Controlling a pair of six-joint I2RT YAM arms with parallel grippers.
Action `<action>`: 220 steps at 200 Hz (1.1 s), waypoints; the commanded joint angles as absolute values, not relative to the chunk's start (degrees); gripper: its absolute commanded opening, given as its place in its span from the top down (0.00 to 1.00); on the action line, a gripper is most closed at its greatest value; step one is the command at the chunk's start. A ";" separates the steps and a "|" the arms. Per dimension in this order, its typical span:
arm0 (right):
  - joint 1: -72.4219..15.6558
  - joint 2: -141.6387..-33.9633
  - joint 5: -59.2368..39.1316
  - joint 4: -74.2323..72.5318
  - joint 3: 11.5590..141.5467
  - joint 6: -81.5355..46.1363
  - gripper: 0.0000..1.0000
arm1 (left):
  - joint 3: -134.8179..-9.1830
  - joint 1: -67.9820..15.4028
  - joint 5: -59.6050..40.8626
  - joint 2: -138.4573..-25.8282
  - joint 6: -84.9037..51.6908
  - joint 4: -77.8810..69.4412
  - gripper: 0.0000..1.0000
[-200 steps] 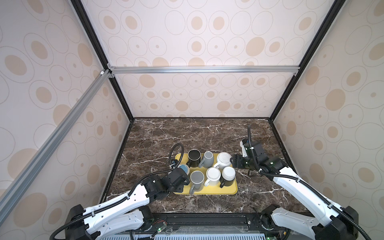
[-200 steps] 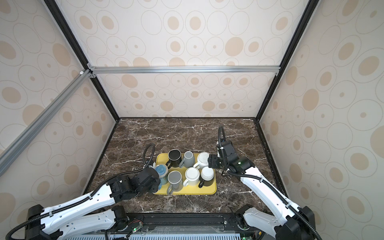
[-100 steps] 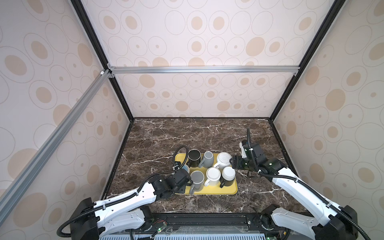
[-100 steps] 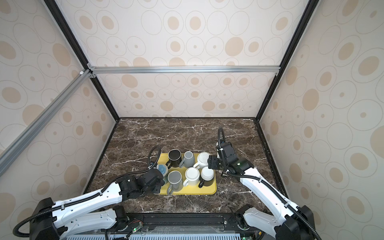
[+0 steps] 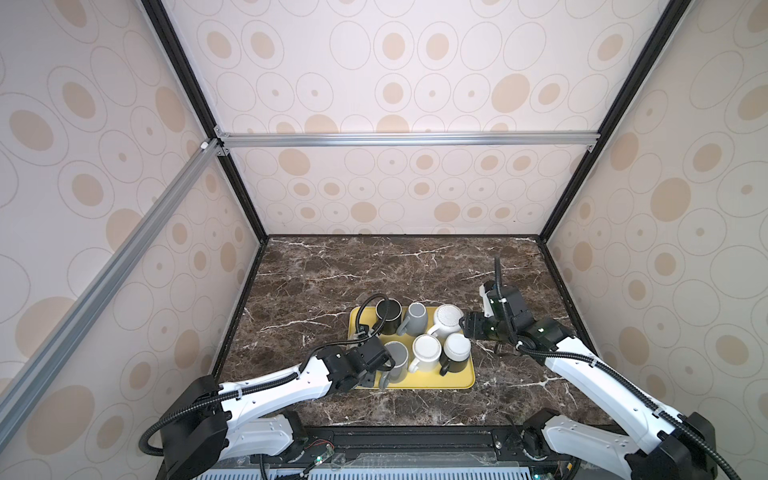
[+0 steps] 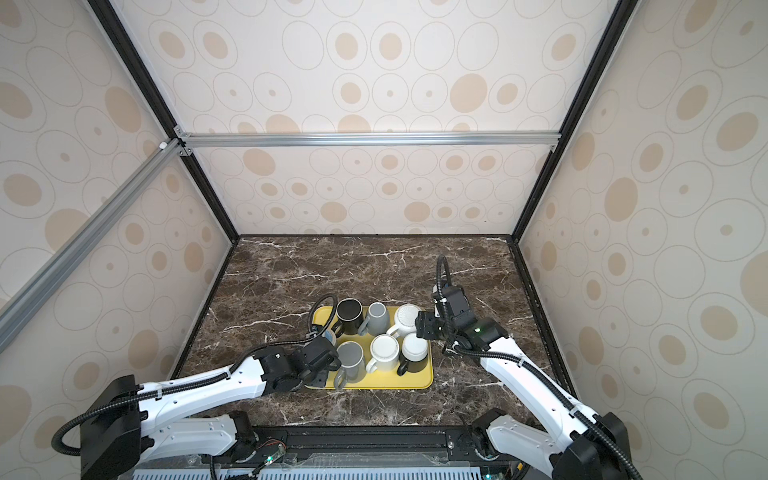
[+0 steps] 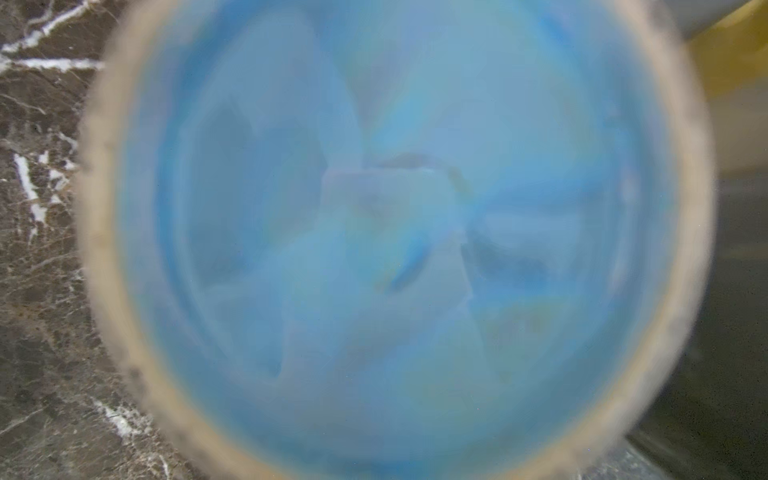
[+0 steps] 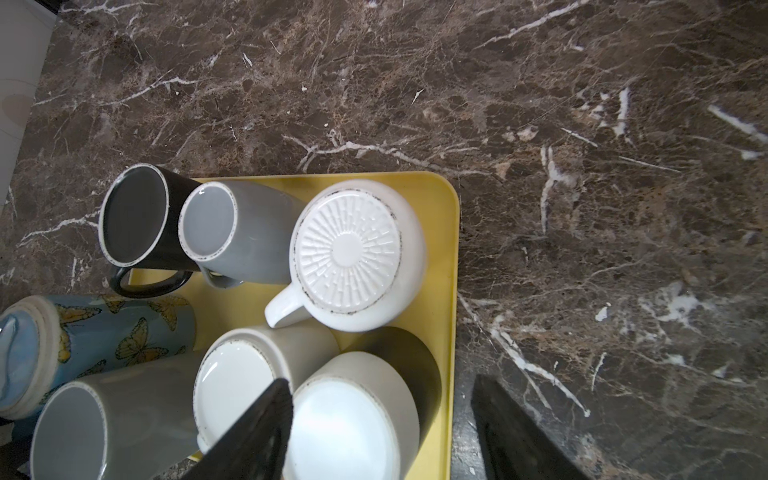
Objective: Turn the mug right side up
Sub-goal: 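Reach the left gripper to the blue butterfly mug while the right approaches, then close the left gripper on the blue butterfly mug's base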
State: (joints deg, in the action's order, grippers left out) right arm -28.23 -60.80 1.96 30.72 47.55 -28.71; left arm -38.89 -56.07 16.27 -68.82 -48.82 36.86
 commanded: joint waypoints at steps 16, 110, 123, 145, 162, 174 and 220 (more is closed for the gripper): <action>-28.60 -58.98 2.30 30.36 45.36 -29.94 0.29 | -41.48 -56.51 18.81 -69.25 -47.42 38.29 0.58; -28.65 -58.01 3.25 29.97 44.01 -30.18 0.29 | -40.80 -54.78 18.98 -69.16 -45.79 37.27 0.66; -28.60 -57.93 3.76 30.01 44.10 -30.02 0.29 | -40.46 -54.37 19.07 -68.99 -45.27 36.94 0.69; -28.65 -57.83 4.44 30.46 44.19 -29.71 0.29 | -40.52 -53.81 19.25 -68.74 -44.68 36.91 0.74; -28.53 -57.74 4.66 30.44 44.17 -29.70 0.29 | -40.45 -53.37 19.26 -68.50 -44.14 36.92 0.77; -28.63 -57.77 4.72 30.47 44.27 -29.59 0.29 | -40.40 -53.17 19.34 -68.48 -43.91 36.96 0.79; -28.63 -57.64 4.66 30.34 44.38 -29.73 0.30 | -41.54 -52.97 20.90 -68.99 -43.16 38.27 1.00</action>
